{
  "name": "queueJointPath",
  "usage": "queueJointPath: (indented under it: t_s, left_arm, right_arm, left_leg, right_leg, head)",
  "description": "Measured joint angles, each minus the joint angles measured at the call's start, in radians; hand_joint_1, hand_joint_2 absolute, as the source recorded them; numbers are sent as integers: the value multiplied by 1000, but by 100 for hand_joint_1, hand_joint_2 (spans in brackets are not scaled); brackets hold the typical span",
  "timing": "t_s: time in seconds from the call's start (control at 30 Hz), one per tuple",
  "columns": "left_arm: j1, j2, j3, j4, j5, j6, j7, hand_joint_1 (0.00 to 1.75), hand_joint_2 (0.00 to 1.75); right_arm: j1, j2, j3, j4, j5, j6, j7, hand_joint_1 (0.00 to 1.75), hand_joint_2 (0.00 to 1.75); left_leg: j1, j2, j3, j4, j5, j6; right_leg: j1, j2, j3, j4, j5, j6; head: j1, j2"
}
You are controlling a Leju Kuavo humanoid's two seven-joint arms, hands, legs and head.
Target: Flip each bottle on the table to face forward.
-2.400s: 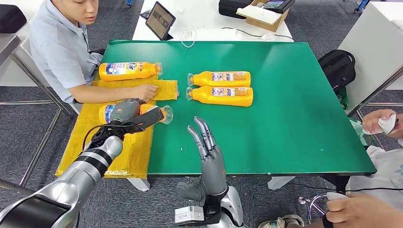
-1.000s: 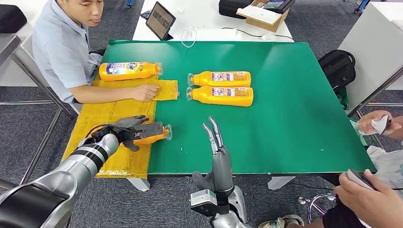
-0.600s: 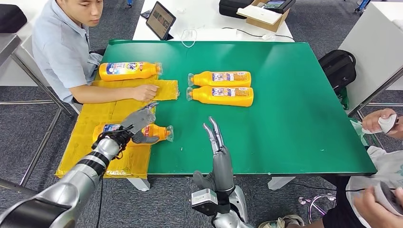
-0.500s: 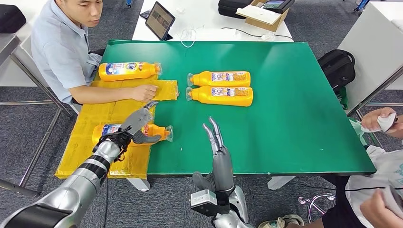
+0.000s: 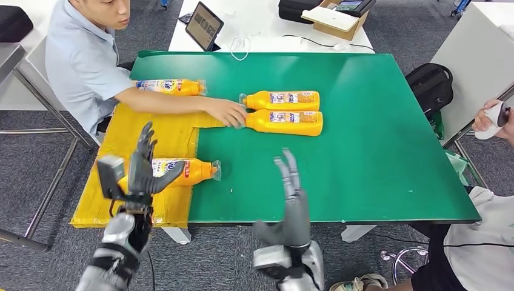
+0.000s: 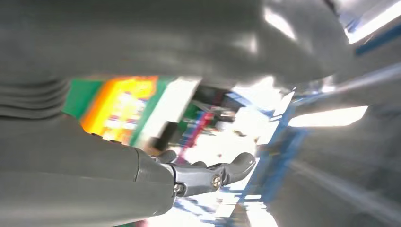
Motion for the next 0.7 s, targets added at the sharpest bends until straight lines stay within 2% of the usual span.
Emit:
queueJointPath:
  t_s: [0.07,0.17,0.3,0.4,0.43,0.53,0.57,0.7]
  left_arm:
    - [74,-4,4,-81,51,-13,5,0,175]
    - [137,-6,7,-158,66,-19,8,0,175]
    - [177,-9,15,-217,96,-10,20,0,175]
    - [237,-18,26,-274,116,21,28,0,44]
    - [263,-23,28,-297,116,31,29,0,0]
    - [331,-40,26,-361,107,49,31,0,131]
    - [348,-44,21,-379,102,53,32,0,175]
    - [379,-47,-16,-426,64,81,36,0,175]
  right_arm:
    - [19,-28,-20,-22,-60,2,0,0,175]
    - [36,-55,-37,-46,-77,4,0,0,175]
    - [48,-69,-53,-61,-130,40,0,0,0]
    - [69,-59,-122,-64,-189,130,4,0,0]
    - [74,-52,-155,-63,-189,154,11,0,44]
    - [77,-26,-243,-56,-129,167,41,0,175]
    - [75,-20,-260,-49,-84,151,54,0,175]
    - [35,-34,-288,26,150,111,157,0,175]
  left_leg:
    - [-1,0,-1,0,0,0]
    - [-1,0,-3,0,0,0]
    - [0,0,-2,0,0,0]
    - [0,0,-2,0,0,0]
    - [0,0,-2,0,0,0]
    - [0,0,-3,0,0,0]
    - [0,0,-3,0,0,0]
    - [-1,0,-3,0,0,1]
  right_leg:
    - [-1,0,-1,0,0,0]
    - [-1,0,-3,-1,0,0]
    - [0,0,-2,-1,0,0]
    - [0,0,-2,-1,0,0]
    - [0,0,-2,0,0,0]
    - [-1,0,-3,-1,0,0]
    - [-1,0,-3,-1,0,0]
    - [-1,0,-2,-1,0,1]
  head:
    - [0,0]
    - [0,0]
    - [0,0]
    - [0,0]
    - [0,0]
    - [0,0]
    - [0,0]
    - [0,0]
